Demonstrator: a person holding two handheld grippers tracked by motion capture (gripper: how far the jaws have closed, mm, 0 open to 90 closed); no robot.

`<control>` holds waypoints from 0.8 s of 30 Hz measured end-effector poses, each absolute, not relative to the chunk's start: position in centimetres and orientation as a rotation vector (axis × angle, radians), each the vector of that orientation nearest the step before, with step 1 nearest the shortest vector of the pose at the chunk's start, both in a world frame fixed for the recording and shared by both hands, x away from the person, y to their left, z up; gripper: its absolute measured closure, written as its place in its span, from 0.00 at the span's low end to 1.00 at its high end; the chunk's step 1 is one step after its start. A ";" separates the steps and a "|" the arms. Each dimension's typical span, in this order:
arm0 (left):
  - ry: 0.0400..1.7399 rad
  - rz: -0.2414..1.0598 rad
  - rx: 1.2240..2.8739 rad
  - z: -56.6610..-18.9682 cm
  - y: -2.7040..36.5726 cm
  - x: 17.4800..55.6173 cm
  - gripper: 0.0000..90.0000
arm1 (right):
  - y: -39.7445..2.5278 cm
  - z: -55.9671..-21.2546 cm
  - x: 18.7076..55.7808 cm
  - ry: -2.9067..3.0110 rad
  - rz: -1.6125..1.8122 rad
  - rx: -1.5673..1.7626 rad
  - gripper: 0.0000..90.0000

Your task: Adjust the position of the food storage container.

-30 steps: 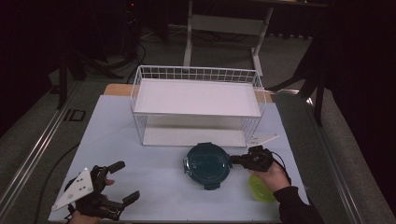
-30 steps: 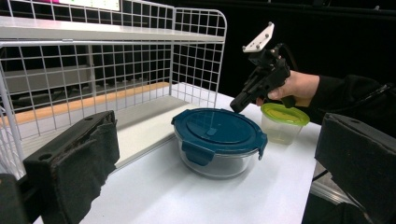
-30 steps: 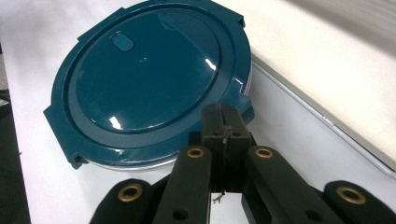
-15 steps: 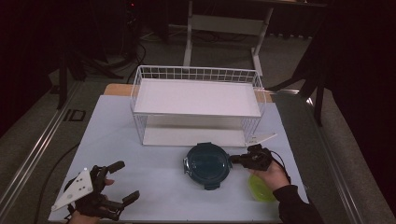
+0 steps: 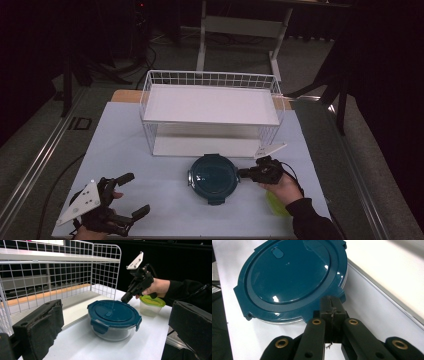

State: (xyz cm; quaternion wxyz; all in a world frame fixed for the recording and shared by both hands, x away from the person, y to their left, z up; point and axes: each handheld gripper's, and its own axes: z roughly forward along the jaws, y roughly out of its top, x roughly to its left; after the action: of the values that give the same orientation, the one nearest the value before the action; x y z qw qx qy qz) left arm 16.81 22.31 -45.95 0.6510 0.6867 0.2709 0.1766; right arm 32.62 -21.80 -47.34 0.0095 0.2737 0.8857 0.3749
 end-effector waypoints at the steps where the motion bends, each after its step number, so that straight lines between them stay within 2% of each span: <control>1: 0.615 0.401 1.559 -45.9 22.3 16.8 0.00 | -21.6 -47.4 32.6 2.771 1.174 0.848 1.00; 24: 0.615 0.398 1.563 -46.0 22.4 16.8 0.00 | -16.0 -47.4 32.1 2.831 1.193 0.784 1.00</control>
State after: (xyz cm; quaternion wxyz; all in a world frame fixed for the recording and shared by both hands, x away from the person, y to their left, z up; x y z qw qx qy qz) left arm 16.84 22.36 -46.00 0.6502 0.6879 0.2709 0.1753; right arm 32.05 -16.00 -47.42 -0.0146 0.2473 0.8929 0.3761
